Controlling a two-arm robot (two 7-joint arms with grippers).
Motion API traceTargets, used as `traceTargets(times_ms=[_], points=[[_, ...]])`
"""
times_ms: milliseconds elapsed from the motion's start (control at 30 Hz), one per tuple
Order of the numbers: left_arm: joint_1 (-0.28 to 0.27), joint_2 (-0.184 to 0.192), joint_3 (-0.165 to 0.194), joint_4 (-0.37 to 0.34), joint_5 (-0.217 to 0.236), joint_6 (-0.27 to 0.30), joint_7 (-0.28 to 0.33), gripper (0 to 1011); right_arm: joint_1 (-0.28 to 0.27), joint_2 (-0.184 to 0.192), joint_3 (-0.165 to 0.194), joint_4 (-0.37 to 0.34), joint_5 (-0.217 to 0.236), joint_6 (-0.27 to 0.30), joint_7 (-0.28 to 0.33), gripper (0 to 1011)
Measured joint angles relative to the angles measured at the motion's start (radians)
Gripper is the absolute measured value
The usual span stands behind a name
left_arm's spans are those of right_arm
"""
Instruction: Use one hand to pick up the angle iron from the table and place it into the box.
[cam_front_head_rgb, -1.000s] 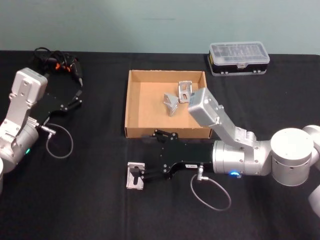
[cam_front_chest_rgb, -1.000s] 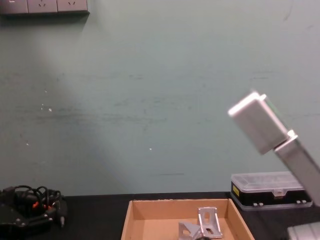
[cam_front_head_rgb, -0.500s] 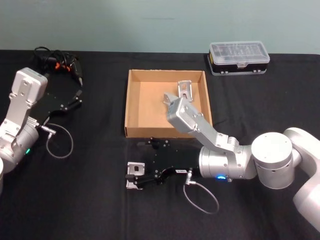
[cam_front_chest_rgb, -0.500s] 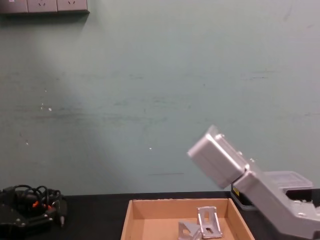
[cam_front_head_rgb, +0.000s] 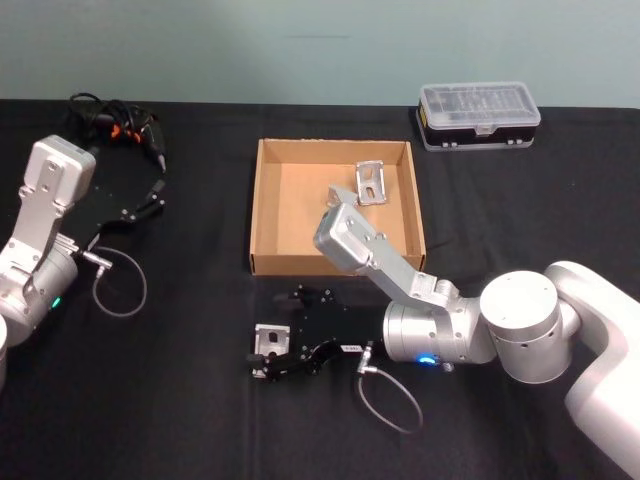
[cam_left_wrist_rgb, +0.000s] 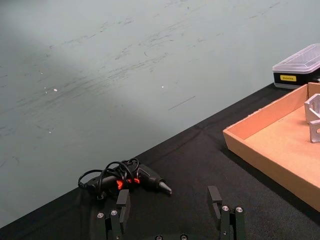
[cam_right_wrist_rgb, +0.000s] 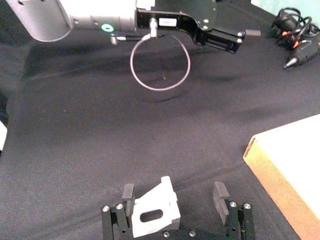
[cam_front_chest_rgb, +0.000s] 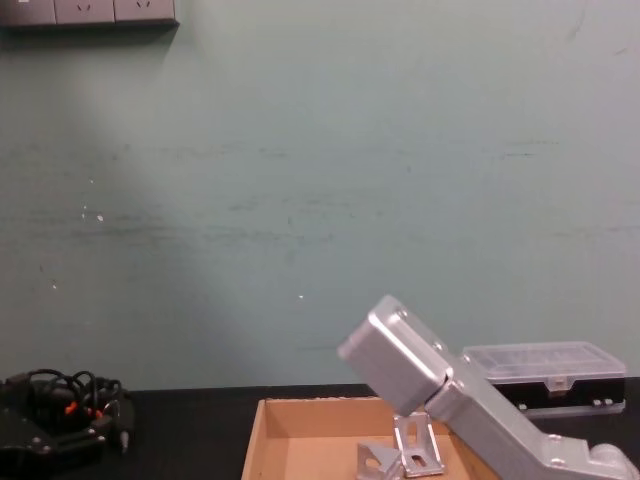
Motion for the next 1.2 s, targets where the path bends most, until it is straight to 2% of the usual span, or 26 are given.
traceTargets(times_ms=[400,733,900,1200], points=[[0.0,0.0,0.0,0.0,0.0,0.0,0.0,1011,0.014,-0.023,-0.01,0.039,-0.012,0.008,-0.01,1000],[0.0,0.0,0.0,0.0,0.0,0.0,0.0,1011,0.014,-0.022,-0.01,0.038,-0.012,0.008,-0.011,995],[0.0,0.0,0.0,0.0,0.0,0.0,0.0,1011,0.013,-0.022,-0.01,0.037,-0.012,0.007,-0.01,895],[0.0,0.0,0.0,0.0,0.0,0.0,0.0,1011,0.013,-0.021,-0.009,0.036,-0.012,0.007,-0.01,625]])
